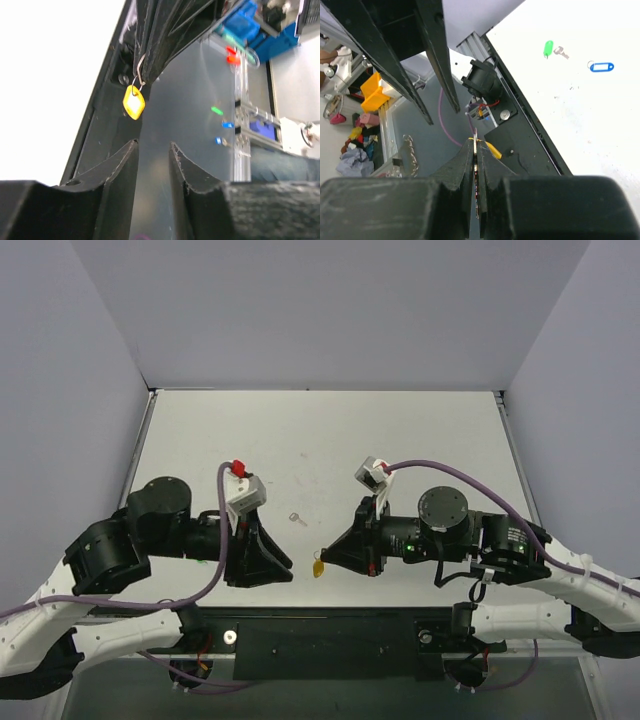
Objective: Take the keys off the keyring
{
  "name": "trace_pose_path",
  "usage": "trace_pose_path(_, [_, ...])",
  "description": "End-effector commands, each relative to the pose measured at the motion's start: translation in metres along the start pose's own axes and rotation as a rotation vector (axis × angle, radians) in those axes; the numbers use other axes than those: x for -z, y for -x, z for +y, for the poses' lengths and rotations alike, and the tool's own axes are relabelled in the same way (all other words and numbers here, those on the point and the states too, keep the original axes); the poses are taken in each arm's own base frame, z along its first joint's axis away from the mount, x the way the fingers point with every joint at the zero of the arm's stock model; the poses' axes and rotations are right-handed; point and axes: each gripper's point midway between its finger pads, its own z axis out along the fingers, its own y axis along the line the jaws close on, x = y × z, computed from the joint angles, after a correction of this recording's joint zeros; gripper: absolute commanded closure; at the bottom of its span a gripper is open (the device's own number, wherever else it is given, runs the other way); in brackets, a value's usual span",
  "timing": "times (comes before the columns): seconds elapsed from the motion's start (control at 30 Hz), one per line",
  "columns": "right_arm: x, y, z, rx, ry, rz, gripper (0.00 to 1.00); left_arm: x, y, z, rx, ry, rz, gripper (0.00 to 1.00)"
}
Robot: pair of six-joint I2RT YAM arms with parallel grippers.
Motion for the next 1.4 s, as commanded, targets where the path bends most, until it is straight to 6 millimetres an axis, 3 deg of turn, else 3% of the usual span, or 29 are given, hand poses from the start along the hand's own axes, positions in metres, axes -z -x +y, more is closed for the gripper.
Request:
trace_pose_path(0.0, [0.005,0.029,0.007,-0.028,0.028,-0.152,1.0,0.009,0.042,-0.005,0.011,0.019,-0.252,0.58])
trace_pose_path(0.17, [0.006,0.036,0.008,-0.055,0.045,-0.216,1.0,0.027,0.073,-0.009,0.087,-0.002,-0.51,0.53])
trace_pose_path(0.33, [0.013,0.05,0.01,-0.073,0.062,-0.307,1.0,0.027,0.078,-0.006,0.129,-0.038,-0.611,0.47])
trace_pose_path(0.73, [0.02,0.063,0.02,-0.105,0.132,-0.399,1.0,0.017,0.092,-0.013,0.168,-0.158,-0.689,0.48])
trace_pose_path(1.37, [0.022,0.065,0.021,-0.109,0.146,-0.424,1.0,0.0,0.09,-0.01,0.195,-0.199,-0.67,0.61])
